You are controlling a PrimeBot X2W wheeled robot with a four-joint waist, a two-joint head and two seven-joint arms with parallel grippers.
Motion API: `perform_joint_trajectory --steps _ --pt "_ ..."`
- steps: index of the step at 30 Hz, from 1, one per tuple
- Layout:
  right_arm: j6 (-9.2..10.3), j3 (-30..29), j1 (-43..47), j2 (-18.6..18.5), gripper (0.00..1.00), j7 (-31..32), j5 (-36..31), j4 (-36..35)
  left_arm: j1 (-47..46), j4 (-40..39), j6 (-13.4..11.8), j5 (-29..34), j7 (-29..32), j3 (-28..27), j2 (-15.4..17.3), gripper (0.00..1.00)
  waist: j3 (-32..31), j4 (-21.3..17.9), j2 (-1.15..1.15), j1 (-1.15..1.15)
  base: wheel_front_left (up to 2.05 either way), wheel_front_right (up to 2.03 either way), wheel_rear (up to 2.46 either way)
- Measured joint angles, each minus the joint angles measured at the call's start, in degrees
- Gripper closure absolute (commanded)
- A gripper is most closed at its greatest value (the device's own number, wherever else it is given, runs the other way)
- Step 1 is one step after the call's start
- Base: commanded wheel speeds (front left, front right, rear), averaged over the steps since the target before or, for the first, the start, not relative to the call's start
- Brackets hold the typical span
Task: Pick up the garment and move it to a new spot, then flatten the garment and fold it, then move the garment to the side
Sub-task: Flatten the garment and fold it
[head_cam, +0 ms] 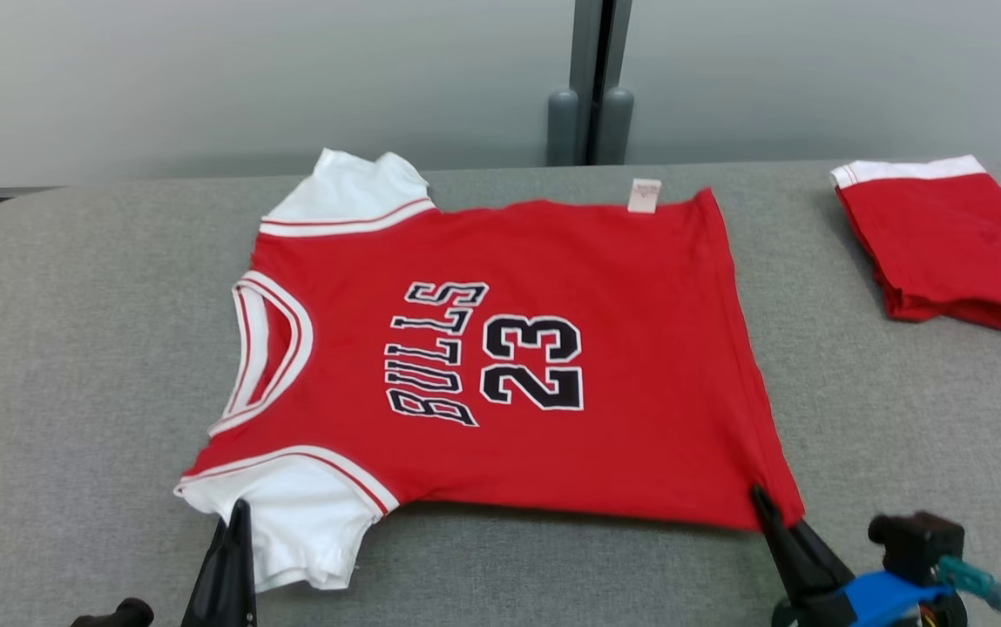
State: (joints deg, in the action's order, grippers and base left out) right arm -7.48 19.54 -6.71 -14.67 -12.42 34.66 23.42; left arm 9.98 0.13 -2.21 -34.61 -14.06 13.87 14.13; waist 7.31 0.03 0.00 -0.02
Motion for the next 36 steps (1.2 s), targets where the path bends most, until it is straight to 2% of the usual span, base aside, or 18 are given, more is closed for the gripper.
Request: perform_joint_trajectory --steps 4,8,16,25,36 --pt "0.00 -2.5 6.3 0.1 1.00 1.9 -1.0 -4.6 2.8 -2.4 -1.5 0.3 1.0 0.0 0.4 1.00 -1.5 0.9 0.00 0.00 0.00 0.00 0.00" --pt "0.00 -5.4 10.8 0.9 1.00 5.0 -2.4 -9.3 4.7 -3.2 -1.8 0.4 2.7 1.6 0.7 1.00 -2.6 1.3 0.00 0.00 0.00 0.00 0.00" --pt "0.00 -8.6 13.1 3.8 1.00 9.1 -4.9 -13.9 4.9 -3.0 -2.0 0.2 3.4 2.0 0.6 1.00 -2.9 0.7 0.00 0.01 0.00 0.00 0.00" --pt "0.00 -9.7 11.1 5.6 1.00 13.0 -4.5 -14.2 0.4 -0.2 -0.2 -0.1 4.1 2.5 1.5 1.00 -1.7 0.5 0.00 0.02 0.00 0.00 0.00" --pt "0.00 -10.8 4.5 6.0 1.00 17.4 -1.8 -12.5 -7.6 4.2 2.7 0.3 5.4 2.5 4.1 1.00 0.8 -0.7 0.00 0.02 0.00 0.00 0.00"
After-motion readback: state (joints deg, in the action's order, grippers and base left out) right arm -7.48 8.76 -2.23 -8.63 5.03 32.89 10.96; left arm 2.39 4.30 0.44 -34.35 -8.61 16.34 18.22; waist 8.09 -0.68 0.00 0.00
